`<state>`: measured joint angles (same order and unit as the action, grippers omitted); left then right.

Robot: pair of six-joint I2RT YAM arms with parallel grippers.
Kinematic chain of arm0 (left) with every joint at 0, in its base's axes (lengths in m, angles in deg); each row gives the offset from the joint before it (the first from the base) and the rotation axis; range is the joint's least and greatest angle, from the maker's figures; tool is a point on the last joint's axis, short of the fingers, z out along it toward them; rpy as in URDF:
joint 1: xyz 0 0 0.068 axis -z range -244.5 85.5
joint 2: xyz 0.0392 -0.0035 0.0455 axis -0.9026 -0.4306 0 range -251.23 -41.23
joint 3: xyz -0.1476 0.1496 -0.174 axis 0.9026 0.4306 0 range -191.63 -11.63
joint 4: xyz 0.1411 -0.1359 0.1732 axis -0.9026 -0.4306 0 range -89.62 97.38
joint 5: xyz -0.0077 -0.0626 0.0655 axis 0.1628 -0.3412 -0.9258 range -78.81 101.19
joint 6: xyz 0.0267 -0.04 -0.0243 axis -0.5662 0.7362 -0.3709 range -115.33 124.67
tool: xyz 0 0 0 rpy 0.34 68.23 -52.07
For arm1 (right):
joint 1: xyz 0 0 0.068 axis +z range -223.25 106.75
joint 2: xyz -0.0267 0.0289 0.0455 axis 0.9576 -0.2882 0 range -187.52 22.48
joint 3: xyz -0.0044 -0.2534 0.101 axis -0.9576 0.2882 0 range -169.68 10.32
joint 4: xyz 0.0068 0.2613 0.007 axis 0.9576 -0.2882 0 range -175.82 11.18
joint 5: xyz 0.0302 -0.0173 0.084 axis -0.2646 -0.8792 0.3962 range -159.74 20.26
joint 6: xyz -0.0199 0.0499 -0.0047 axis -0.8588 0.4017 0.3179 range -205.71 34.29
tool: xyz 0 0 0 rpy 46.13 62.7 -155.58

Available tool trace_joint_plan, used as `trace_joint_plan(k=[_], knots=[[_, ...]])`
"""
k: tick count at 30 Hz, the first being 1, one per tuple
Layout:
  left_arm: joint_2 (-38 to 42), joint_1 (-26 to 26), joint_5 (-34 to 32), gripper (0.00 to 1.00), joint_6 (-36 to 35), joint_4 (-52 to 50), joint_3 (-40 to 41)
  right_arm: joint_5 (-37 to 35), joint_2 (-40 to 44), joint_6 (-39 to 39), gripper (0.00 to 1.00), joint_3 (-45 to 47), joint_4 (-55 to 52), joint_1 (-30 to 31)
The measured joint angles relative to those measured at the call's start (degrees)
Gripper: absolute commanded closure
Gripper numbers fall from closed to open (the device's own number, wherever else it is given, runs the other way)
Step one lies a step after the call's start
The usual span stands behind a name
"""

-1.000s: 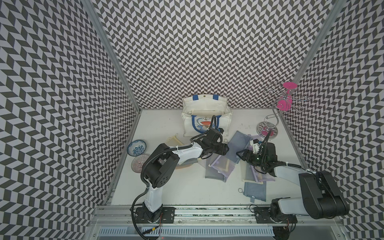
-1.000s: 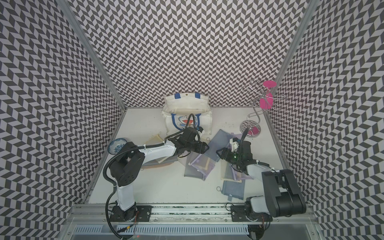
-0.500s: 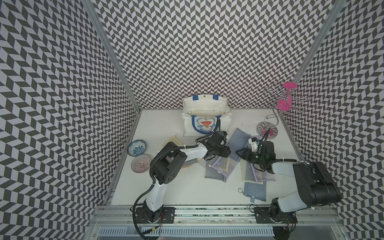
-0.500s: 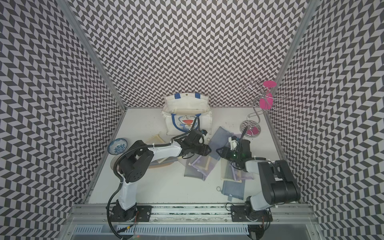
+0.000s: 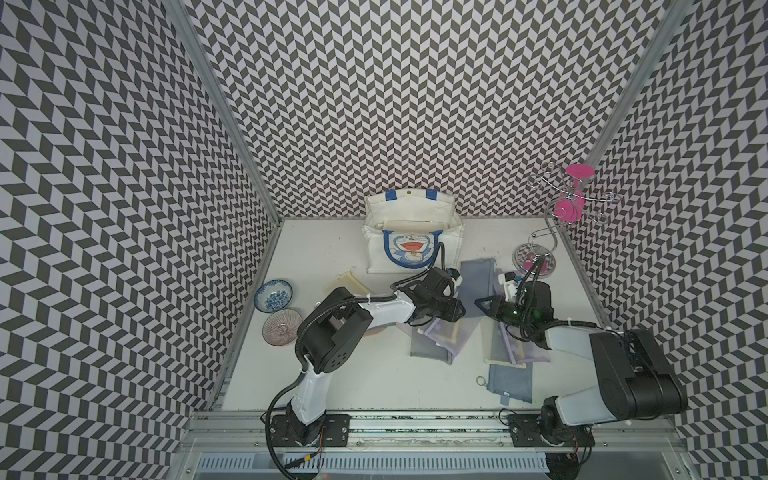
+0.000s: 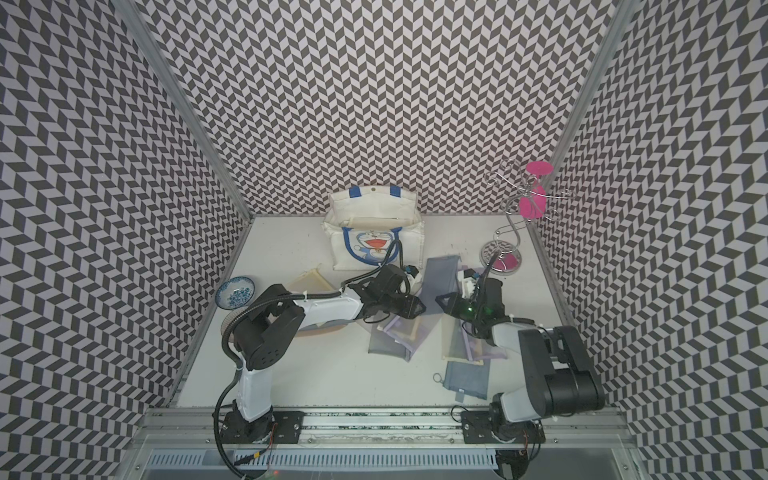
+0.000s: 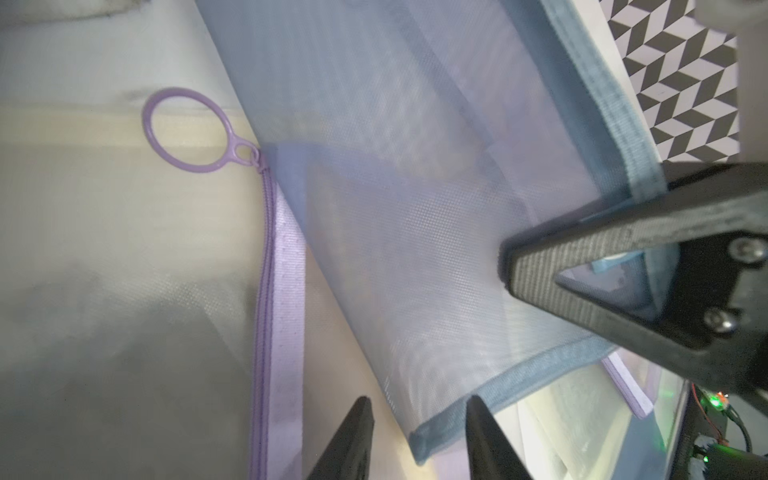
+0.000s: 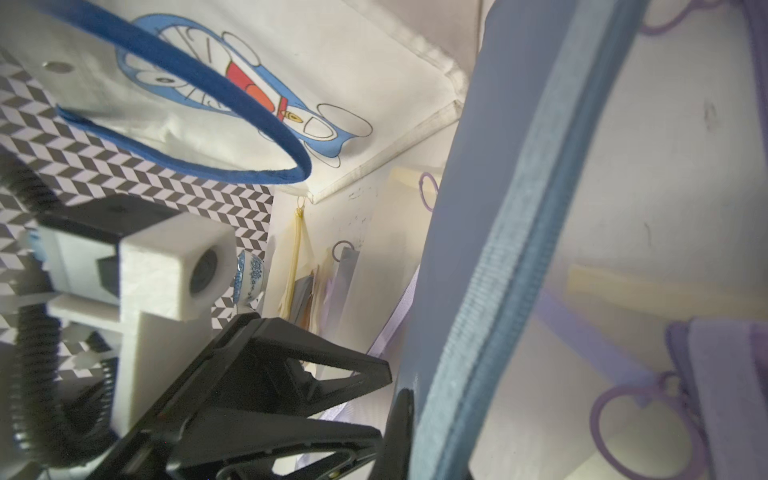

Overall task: Put the pencil pouch into the canvas bag
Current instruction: Pick up the pencil pouch.

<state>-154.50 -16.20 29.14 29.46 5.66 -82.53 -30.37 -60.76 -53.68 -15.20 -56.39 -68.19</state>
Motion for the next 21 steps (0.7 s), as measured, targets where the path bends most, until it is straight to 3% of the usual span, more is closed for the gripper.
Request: trace_joint_plan(k=[6, 13, 16, 21], knots=[[9.57, -2.27, 4.13, 0.42, 0.02, 0.13, 4.87, -0.15, 7.17, -1.6, 1.0, 0.87, -2.8, 0.0], [22.53, -11.19, 14.14, 0.25, 1.84, 2.51, 10.03, 1.44, 26.84, -2.47, 1.0, 5.05, -4.24, 1.53], [24.9, -13.99, 17.53, 0.21, 2.51, 3.45, 9.86, 1.64, 35.56, -3.19, 1.0, 5.05, -4.59, 3.69], [25.24, -13.7, 21.94, 0.2, 4.02, 5.09, 7.87, 2.32, 43.71, -3.67, 1.0, 5.05, -4.13, 7.26]])
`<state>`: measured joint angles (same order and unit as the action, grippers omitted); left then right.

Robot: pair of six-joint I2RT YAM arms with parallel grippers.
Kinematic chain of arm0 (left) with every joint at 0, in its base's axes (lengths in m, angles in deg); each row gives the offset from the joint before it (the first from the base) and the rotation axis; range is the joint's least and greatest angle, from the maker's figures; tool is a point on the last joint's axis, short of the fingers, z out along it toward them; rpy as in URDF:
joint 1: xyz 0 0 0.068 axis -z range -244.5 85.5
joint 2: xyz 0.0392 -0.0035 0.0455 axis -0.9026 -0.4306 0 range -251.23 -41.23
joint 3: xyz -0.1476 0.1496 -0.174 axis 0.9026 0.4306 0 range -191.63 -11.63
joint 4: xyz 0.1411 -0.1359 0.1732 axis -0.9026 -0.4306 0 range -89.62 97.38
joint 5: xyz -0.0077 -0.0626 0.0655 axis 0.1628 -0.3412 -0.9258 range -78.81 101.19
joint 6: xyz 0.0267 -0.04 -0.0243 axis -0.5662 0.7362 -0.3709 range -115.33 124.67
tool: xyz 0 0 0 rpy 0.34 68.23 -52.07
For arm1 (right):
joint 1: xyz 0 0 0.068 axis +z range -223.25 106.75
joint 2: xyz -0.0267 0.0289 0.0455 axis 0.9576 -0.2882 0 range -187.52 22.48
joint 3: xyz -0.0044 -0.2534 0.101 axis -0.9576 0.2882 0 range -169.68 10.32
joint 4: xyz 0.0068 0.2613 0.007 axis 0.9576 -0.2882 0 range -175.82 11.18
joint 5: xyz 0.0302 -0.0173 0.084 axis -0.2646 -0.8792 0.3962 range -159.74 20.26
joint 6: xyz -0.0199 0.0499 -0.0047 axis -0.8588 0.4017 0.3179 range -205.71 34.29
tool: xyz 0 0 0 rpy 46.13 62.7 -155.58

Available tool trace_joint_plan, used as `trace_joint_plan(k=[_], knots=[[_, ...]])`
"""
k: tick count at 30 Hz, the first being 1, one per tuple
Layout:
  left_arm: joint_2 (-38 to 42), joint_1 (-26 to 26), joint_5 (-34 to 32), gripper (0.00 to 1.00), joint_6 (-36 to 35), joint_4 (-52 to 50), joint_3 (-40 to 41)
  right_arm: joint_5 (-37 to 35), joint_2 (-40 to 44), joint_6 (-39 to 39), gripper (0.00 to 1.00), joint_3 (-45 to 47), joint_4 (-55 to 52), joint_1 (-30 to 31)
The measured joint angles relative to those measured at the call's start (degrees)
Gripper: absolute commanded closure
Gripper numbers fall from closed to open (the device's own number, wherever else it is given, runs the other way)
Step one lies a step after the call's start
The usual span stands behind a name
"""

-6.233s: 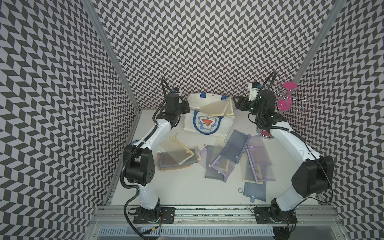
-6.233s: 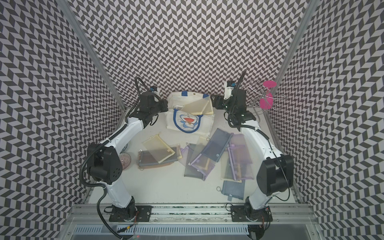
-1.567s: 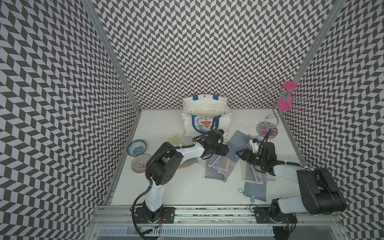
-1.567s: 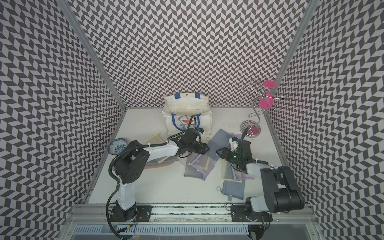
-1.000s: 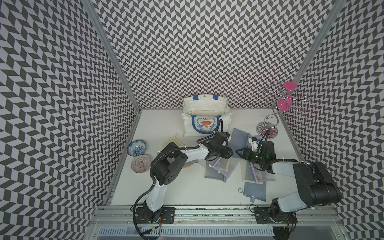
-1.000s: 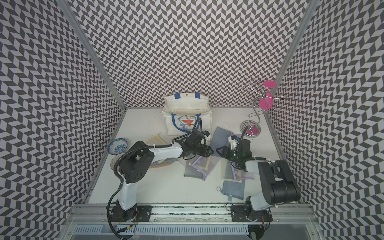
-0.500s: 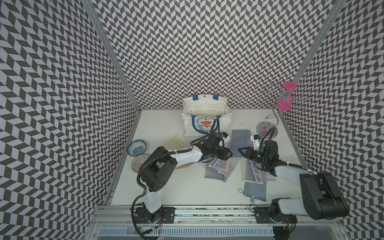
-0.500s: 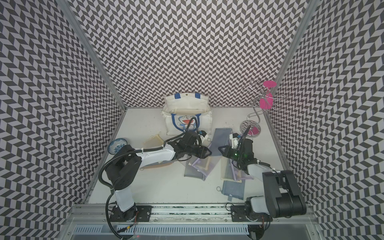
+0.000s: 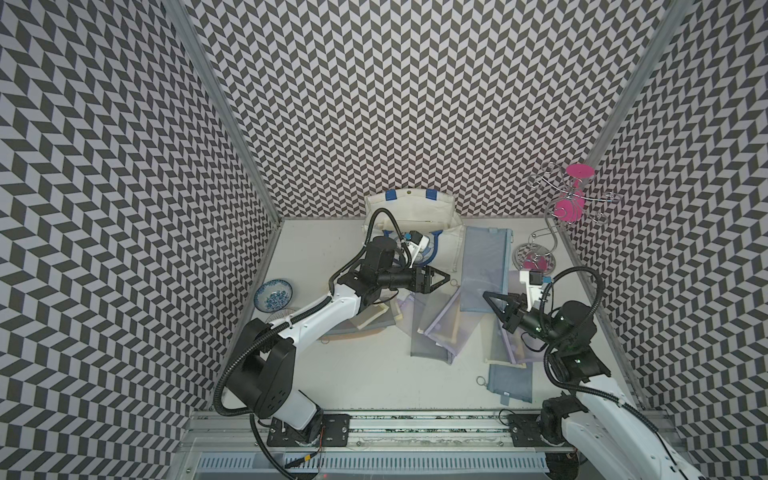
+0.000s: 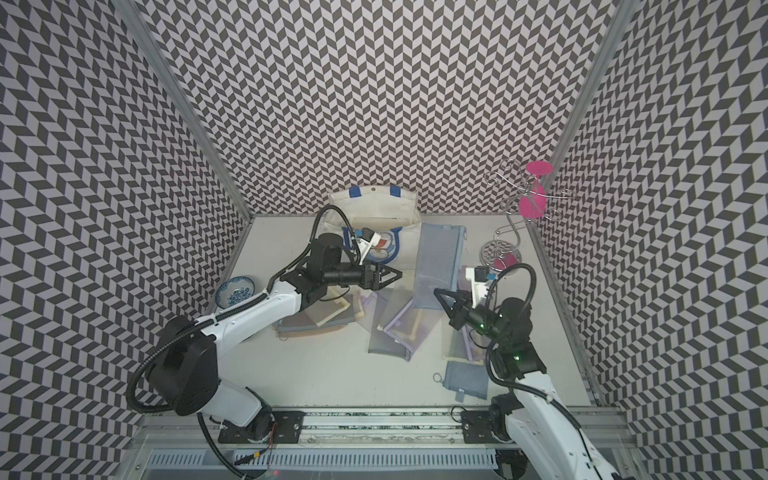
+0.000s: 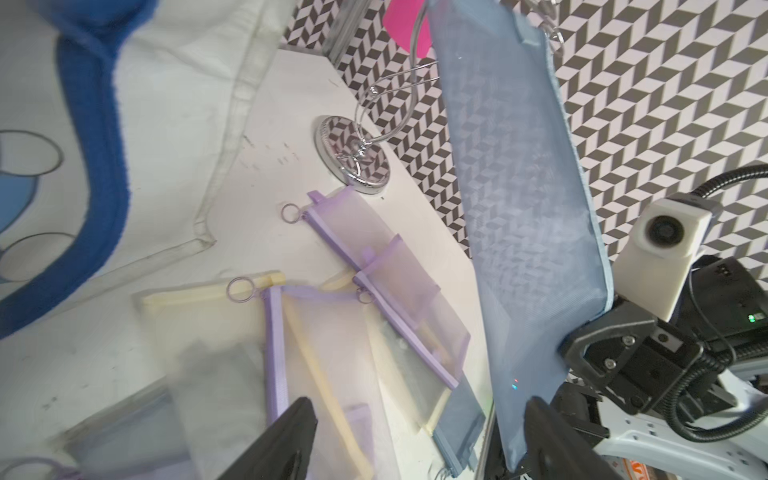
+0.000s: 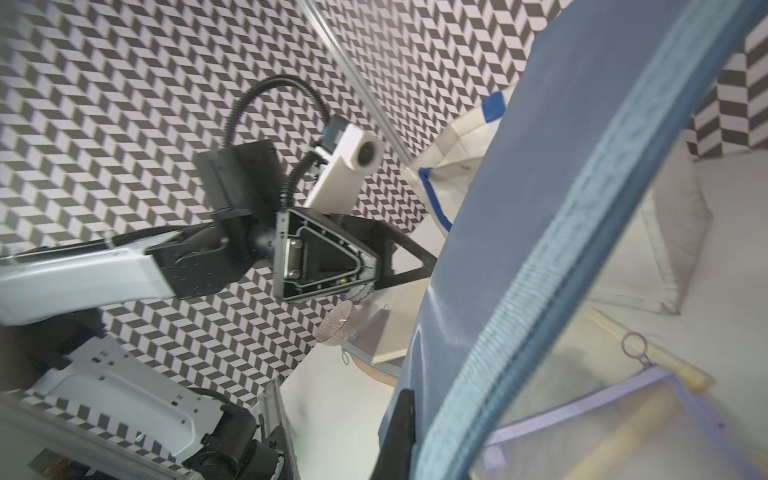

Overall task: Put the pencil pouch into the canvas bag
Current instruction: Pick up the pencil pouch.

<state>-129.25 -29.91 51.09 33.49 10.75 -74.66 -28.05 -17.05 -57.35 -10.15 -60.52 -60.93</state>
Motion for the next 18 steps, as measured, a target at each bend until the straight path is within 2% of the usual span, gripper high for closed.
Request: trace_joint_plan(k=[3, 7, 9, 11, 13, 16, 17, 18], knots=[[-0.52, 1.22, 1.97, 0.24, 1.38, 2.47, -1.46, 0.33, 0.59, -0.11, 1.0, 0.0, 0.96, 3.13], [-1.31, 4.11, 2.93, 0.38, 2.78, 6.29, -3.61, 0.57, -1.99, -0.63, 1.0, -0.9, 1.01, 7.3], [-1.36, 5.01, 3.3, 0.51, 3.72, 8.28, -3.69, 0.68, -3.39, -1.14, 1.0, -1.75, 1.03, 9.03], [-1.68, 5.35, 3.63, 0.71, 4.39, 9.4, -3.93, 0.76, -4.33, -1.62, 1.0, -2.58, 1.42, 10.51], [-2.01, 5.33, 3.58, 0.98, 4.63, 10.12, -4.17, 0.76, -5.07, -2.08, 1.0, -3.13, 1.79, 11.52], [-1.84, 4.9, 2.82, 1.0, 4.17, 10.49, -4.17, 0.68, -6.51, -2.64, 1.0, -3.48, 2.54, 11.93], [-1.7, 4.63, 2.6, 1.0, 4.15, 10.47, -4.17, 0.5, -7.02, -2.73, 0.96, -3.48, 2.78, 11.93], [-1.44, 4.15, 2.16, 1.0, 3.89, 10.34, -4.13, 0.24, -7.48, -2.73, 0.86, -3.48, 2.84, 11.93]])
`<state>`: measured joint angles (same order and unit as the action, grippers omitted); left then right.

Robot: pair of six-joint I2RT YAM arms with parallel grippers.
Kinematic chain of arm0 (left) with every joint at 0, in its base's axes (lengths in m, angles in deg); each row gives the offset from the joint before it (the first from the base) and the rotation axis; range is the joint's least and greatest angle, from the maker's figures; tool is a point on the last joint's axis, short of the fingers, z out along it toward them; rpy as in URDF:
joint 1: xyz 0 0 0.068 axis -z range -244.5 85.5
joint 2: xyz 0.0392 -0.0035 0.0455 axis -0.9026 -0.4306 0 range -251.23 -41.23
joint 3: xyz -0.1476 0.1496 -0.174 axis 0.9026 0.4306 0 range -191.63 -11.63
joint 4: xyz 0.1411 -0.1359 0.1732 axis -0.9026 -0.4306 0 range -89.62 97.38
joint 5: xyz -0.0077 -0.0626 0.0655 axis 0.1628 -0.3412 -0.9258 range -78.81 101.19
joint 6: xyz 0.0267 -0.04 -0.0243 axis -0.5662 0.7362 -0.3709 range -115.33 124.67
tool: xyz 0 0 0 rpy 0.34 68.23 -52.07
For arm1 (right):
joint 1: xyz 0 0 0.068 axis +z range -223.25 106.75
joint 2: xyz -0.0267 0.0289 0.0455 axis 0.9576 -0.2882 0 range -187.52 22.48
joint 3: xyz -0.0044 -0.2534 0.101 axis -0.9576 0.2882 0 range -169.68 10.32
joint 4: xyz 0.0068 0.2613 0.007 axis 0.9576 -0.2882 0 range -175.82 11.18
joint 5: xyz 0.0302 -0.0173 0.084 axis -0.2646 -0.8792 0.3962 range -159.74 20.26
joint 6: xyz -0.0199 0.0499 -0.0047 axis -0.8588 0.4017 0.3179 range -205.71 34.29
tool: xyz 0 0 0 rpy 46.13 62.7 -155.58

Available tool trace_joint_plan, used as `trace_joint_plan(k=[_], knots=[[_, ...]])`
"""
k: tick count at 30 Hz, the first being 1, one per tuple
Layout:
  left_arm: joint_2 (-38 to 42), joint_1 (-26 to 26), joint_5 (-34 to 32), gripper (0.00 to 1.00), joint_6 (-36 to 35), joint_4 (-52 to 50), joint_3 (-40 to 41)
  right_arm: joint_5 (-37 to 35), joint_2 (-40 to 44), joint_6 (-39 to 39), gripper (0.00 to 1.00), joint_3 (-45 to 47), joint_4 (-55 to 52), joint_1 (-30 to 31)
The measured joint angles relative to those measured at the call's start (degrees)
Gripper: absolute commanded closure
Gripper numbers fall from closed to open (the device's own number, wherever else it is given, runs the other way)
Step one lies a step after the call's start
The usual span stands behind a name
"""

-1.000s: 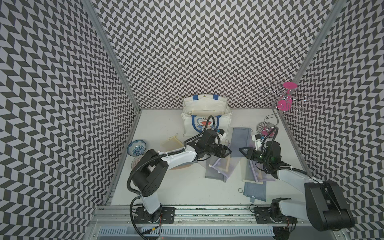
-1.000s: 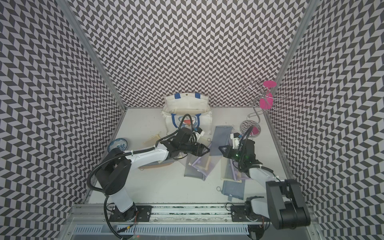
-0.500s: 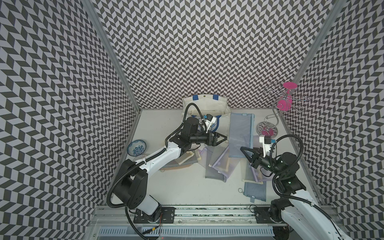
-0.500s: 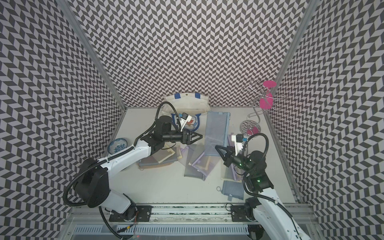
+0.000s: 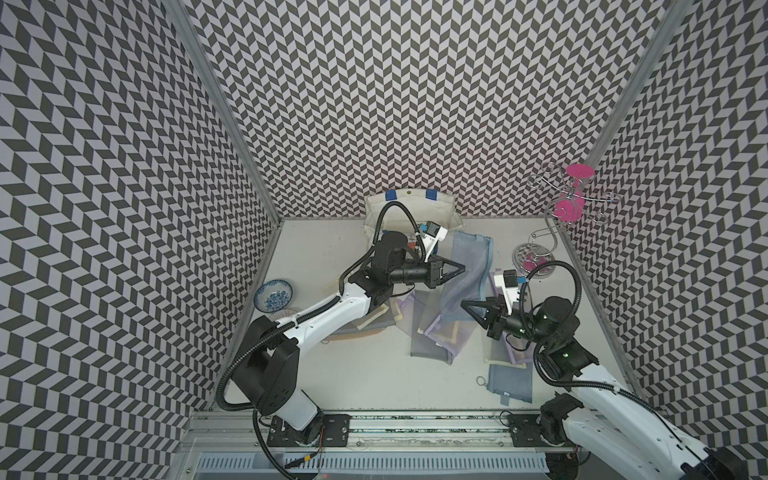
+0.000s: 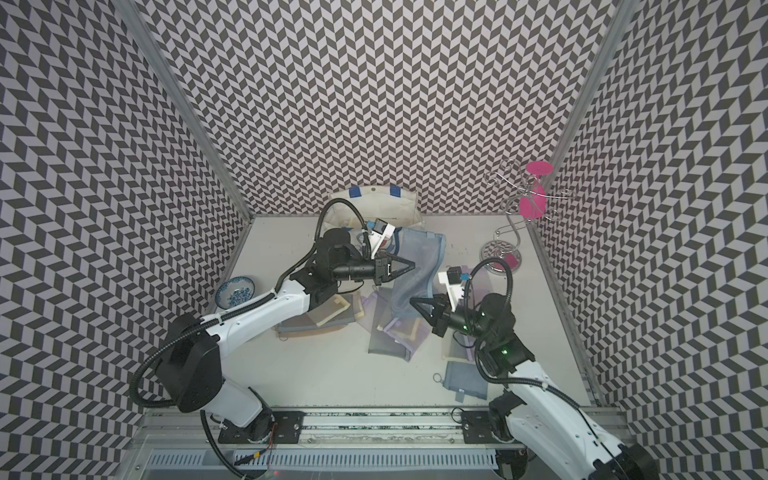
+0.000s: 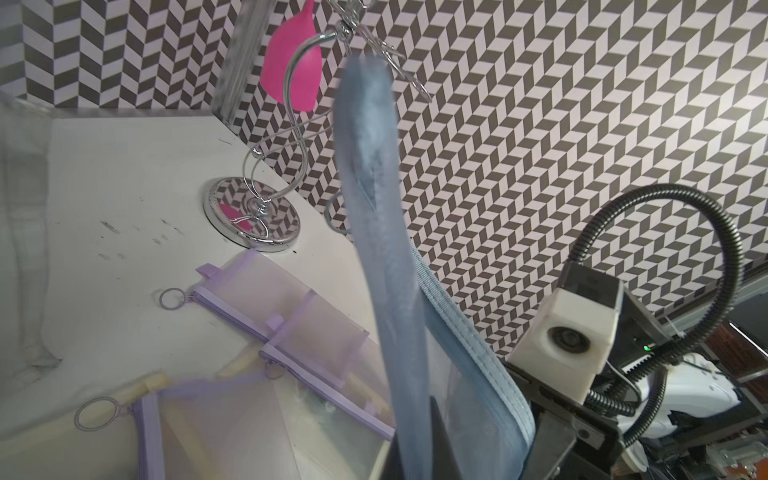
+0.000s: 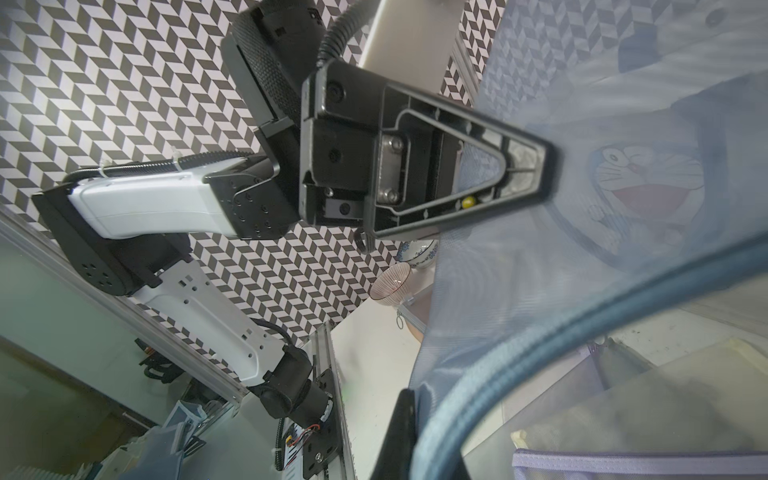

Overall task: Put the pencil pouch into the canvas bag
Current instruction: Pick up the pencil pouch, then place the pencil pouch in the canvas bag.

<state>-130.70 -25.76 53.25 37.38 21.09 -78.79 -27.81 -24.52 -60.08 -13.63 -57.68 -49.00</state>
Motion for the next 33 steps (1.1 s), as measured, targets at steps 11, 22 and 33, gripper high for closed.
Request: trace_joint_plan(k=[11, 22, 33], knots=[[2.08, -10.12, -16.48, 1.0, -15.37, -21.29, -16.35, -10.54, -4.5, -0.74, 0.01, -5.2, -3.65, 0.0], [-5.9, -10.6, -36.7, 1.0, -41.44, -22.1, -34.77, -21.22, -4.72, -4.28, 0.01, -12.28, -10.38, -0.07], [-19.41, -10.99, -43.52, 1.0, -63.76, -21.57, -36.39, -20.9, -4.87, -5.2, 0.0, -11.98, -11.96, -3.23]])
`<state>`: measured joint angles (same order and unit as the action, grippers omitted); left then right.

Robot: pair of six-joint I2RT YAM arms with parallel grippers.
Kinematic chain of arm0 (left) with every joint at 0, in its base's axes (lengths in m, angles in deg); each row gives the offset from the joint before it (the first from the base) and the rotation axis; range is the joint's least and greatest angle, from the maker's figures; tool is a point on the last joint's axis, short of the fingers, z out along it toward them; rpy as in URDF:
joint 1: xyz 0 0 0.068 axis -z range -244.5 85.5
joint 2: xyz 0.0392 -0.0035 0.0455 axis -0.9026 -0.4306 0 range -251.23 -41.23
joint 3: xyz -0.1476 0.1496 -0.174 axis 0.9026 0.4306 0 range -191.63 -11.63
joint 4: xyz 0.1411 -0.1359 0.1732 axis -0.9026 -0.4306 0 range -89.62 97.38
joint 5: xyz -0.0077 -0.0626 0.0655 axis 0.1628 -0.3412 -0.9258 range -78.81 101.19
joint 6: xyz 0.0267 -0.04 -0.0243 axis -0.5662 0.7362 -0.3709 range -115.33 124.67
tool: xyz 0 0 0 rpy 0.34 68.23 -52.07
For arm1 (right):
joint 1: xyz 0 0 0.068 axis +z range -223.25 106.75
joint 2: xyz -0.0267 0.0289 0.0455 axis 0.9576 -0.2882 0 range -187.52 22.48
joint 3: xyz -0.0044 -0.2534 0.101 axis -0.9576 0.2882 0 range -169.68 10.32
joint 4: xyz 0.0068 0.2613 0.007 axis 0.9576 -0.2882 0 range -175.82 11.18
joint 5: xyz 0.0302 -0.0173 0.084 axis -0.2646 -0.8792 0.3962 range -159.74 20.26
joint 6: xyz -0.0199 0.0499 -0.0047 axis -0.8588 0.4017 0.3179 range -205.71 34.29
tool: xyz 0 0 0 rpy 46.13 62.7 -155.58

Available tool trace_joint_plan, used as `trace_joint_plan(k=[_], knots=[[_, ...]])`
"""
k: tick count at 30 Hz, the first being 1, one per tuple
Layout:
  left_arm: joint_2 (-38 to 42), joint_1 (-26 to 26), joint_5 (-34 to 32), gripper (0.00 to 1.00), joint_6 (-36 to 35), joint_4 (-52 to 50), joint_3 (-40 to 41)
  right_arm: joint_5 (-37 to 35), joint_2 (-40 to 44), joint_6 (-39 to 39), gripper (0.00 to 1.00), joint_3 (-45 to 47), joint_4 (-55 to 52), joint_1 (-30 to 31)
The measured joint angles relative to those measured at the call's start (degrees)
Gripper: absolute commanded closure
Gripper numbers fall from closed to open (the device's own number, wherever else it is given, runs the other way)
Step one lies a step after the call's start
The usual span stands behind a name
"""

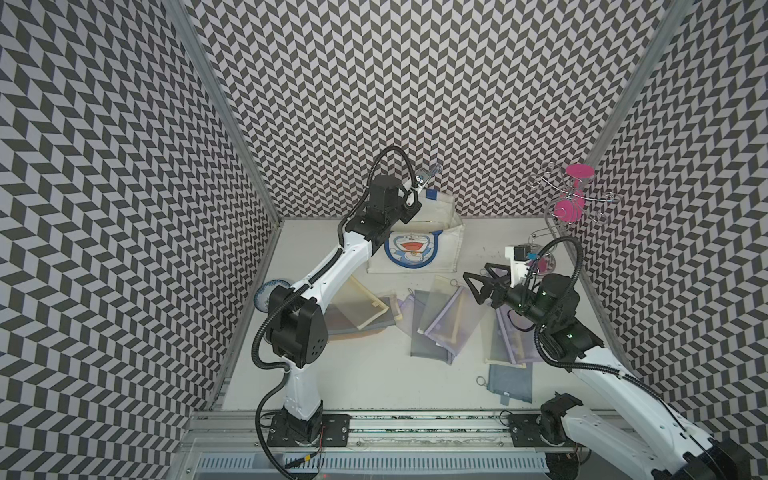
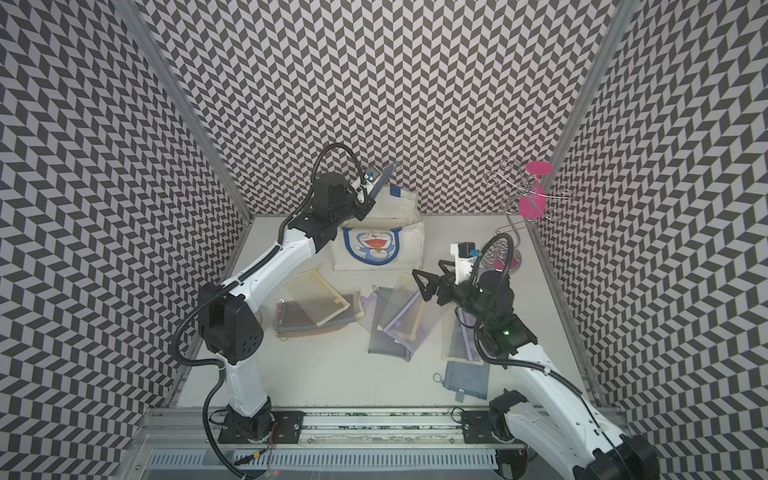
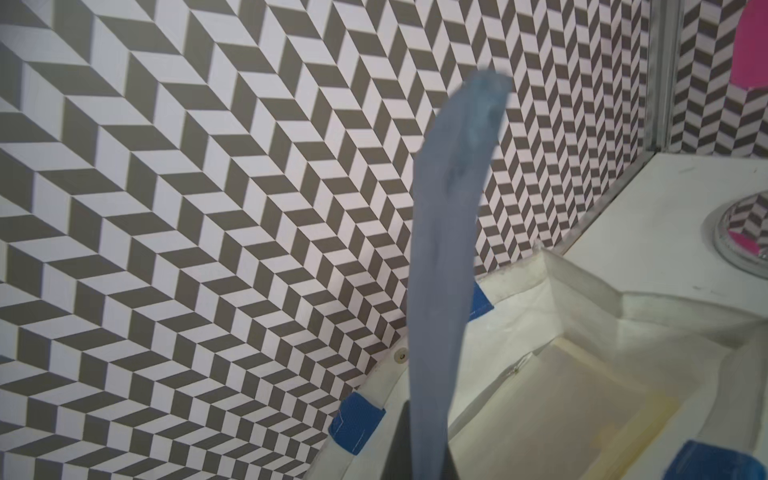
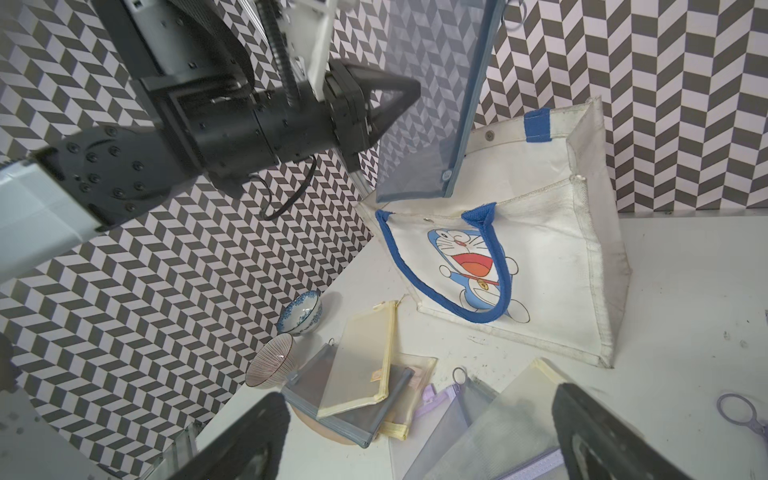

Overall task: Put the pencil pouch into the canvas bag
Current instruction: Place the pencil pouch in the canvas bag.

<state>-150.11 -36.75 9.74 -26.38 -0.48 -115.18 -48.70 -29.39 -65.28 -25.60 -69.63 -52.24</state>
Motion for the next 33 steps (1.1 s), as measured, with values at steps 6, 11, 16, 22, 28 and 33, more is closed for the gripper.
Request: trace_joint_plan(k=[6, 11, 16, 22, 28, 33], knots=[[0.13, -0.98, 1.7, 1.0, -2.16, 1.44, 2.8, 2.12, -1.31, 0.37, 0.01, 0.48, 0.2, -2.67], [0.13, -1.27, 2.45, 1.0, -2.27, 2.12, 6.82, 3.04, -1.31, 0.39, 0.01, 0.48, 0.17, -3.69], [0.13, -1.29, 3.3, 0.9, -1.03, 2.19, 8.46, 3.43, -1.27, 0.39, 0.01, 0.48, 0.13, -4.76], [0.13, -1.33, 4.72, 0.44, 1.84, 2.19, 8.46, 3.91, -0.26, 0.37, 0.01, 0.48, -0.22, -5.84], [0.81, -1.33, 5.81, 0.27, 5.6, 0.61, 8.46, 4.15, 0.52, 0.37, 0.01, 0.48, -0.44, -6.23], [4.35, -1.2, 5.77, 0.25, 12.13, -3.93, 8.46, 4.13, 0.5, 1.05, 0.01, 0.48, -1.46, -6.99]])
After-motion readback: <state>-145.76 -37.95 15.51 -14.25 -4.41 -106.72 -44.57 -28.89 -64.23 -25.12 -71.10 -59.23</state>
